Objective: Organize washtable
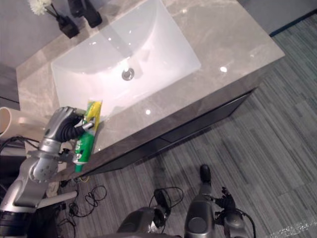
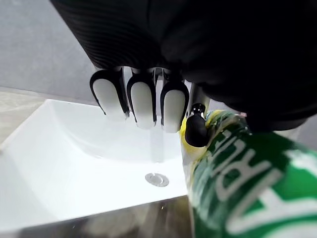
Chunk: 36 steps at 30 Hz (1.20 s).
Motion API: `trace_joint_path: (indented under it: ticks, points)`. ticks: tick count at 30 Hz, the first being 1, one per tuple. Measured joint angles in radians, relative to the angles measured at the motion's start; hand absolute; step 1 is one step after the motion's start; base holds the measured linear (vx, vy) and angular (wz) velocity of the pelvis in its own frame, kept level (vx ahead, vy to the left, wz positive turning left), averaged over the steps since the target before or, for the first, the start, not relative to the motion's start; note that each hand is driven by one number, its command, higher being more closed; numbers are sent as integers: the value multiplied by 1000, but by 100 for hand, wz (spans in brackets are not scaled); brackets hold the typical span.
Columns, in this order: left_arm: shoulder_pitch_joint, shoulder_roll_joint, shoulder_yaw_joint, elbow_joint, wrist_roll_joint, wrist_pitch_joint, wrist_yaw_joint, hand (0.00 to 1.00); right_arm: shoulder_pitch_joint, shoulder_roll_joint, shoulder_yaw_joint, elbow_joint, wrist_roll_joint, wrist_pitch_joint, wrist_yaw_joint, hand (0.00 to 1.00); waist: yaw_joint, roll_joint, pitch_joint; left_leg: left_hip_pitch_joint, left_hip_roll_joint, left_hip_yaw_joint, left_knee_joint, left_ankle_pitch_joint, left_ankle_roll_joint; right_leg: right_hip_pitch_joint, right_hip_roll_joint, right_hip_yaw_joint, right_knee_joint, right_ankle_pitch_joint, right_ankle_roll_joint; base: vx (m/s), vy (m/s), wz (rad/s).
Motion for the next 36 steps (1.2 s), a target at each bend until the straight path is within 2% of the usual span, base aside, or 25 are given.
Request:
trace_joint_path:
  ticks: [5, 7, 12, 20, 22, 25, 31, 36]
  points:
    - [-25, -12, 4, -5, -46, -1, 35, 100, 4, 0, 0, 2, 0, 0, 0, 0, 3, -1, 0, 12, 0, -3, -1, 0, 0, 13, 0, -2, 1, 0, 0, -43, -7, 1]
    - [-38, -39, 41, -22, -66, -3, 44, 100, 5, 5, 0, 4, 0, 0, 0, 0, 4, -9, -3, 14, 0, -4, -1, 0, 0, 16, 0, -3, 1, 0, 0, -37, -6, 1]
    - [-55, -46, 43, -29, -98, -3, 57, 100, 7, 13, 0, 15, 0, 1, 0, 0, 6, -22, -11, 31, 1, -6, -1, 0, 0, 34, 0, -6, -1, 0, 0, -6, -1, 1]
    - [-76, -114, 77, -39, -207, -5, 60, 100, 24, 32, 0, 46, 0, 3, 1, 0, 9, -49, -75, 48, 3, -26, -2, 0, 0, 67, -1, -27, -6, 0, 0, -26, -1, 7]
    - [-75, -119, 77, -39, -225, -5, 61, 100, 40, 32, 0, 51, 0, 5, 1, 0, 21, -50, -102, 48, 4, -28, -2, 0, 0, 71, -1, -29, -6, 0, 0, -42, 1, 2]
    - [-74, -125, 77, -43, -241, -5, 62, 100, 51, 32, 0, 57, 0, 5, 1, 0, 31, -52, -107, 67, 5, -30, -4, 0, 0, 96, -1, -32, -8, 0, 0, -62, 2, 2]
    - [-62, -127, 78, -57, -247, -5, 62, 100, 77, 37, 1, 60, 0, 6, 2, 0, 34, -55, -157, 69, 3, -31, -19, 3, -4, 96, -1, -34, -18, 3, 0, -14, 0, 0]
    - [-62, -130, 79, -58, -247, -5, 62, 100, 78, 42, 1, 78, -1, 5, 2, 0, 34, -65, -167, 76, 2, -26, -25, 3, -4, 102, 0, -32, -27, 8, -1, 6, 3, -1]
